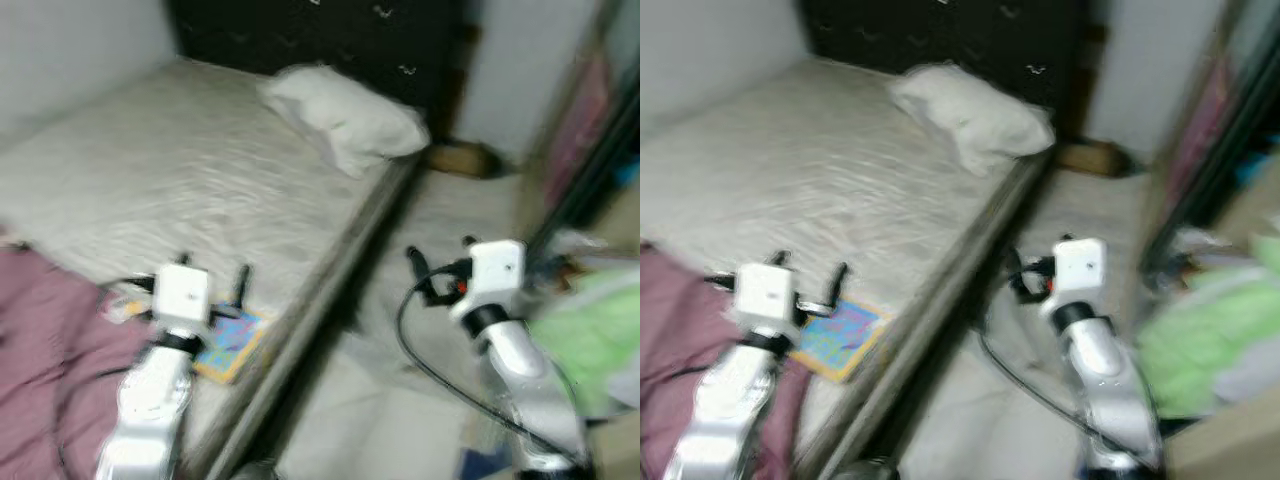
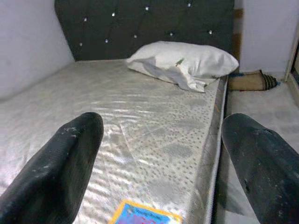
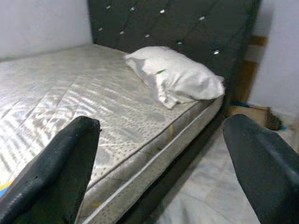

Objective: Clean up the room

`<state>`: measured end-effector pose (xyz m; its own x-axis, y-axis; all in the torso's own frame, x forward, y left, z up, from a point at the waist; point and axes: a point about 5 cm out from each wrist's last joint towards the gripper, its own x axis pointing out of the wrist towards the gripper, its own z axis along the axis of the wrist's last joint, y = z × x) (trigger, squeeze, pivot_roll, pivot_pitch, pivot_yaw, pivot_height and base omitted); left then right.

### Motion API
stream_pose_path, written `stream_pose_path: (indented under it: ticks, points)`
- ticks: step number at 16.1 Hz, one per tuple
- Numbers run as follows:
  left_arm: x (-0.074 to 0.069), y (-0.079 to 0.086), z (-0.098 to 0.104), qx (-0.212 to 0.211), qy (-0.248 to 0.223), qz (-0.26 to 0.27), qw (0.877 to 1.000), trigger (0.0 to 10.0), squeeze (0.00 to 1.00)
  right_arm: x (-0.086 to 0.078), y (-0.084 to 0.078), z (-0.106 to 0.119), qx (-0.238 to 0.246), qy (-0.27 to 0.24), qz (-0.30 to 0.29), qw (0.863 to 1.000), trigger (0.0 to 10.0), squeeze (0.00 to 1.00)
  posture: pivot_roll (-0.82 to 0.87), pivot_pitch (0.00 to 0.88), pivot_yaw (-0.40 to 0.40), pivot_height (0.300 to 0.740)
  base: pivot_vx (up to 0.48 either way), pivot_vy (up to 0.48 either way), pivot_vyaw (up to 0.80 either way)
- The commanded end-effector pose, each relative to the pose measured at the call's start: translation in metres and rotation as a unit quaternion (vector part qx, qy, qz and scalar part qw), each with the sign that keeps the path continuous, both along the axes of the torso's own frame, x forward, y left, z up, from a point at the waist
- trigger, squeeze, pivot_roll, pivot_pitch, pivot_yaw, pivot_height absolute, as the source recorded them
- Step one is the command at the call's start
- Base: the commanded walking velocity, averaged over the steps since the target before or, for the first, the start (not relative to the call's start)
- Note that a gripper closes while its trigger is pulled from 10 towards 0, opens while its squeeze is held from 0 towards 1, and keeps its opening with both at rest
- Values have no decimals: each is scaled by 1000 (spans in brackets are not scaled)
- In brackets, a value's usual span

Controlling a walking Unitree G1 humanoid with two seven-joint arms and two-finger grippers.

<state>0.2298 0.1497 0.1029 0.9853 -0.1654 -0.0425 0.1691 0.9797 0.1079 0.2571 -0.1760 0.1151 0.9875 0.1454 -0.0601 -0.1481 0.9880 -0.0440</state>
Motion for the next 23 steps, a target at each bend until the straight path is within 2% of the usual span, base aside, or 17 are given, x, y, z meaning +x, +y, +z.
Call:
stream_pose_path:
  ticks: [1,3,9,15,23]
  points:
    - [2,5,4,3,-3,8,1000,10000,0,3,3,3,9,-8,2,1000,10000,0,-7,0,-10,740,0,0,800]
    - [4,6,5,14,-11,25,1000,10000,0,4,4,3,9,-9,5,1000,10000,0,-7,0,-8,740,0,0,800]
    - [5,8,6,24,-16,18,999,10000,0,7,7,6,29,-14,7,999,10000,0,-9,0,-2,740,0,0,800]
    - [4,2,11,11,-17,14,1000,10000,0,10,5,11,30,-24,1,999,10000,0,-6,0,2,740,0,0,800]
    - [2,-2,6,1,-5,0,1000,10000,0,6,13,12,37,-37,-9,999,10000,0,-12,0,13,740,0,0,800]
